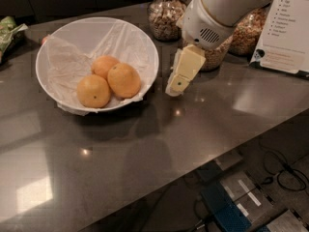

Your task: Pick orange from white bowl

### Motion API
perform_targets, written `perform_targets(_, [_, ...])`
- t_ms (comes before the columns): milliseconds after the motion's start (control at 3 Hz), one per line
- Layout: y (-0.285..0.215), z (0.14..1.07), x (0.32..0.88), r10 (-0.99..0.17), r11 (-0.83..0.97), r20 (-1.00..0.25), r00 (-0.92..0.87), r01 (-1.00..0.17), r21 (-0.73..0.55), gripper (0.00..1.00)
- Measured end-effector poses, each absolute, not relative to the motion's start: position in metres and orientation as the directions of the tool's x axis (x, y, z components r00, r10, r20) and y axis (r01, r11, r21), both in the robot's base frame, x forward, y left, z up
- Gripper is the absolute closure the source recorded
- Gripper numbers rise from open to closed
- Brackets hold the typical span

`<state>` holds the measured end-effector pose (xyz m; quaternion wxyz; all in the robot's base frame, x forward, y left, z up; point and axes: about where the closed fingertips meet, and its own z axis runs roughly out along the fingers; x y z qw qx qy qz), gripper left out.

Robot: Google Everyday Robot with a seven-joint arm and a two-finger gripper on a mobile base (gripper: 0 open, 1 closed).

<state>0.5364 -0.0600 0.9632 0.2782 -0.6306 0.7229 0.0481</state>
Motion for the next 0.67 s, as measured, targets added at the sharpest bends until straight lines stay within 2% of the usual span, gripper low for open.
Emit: perform_targets(667, [0.009,0.96,0.556,-0.832,0.109,-0.549,0.083,-0.945,-0.308,0.0])
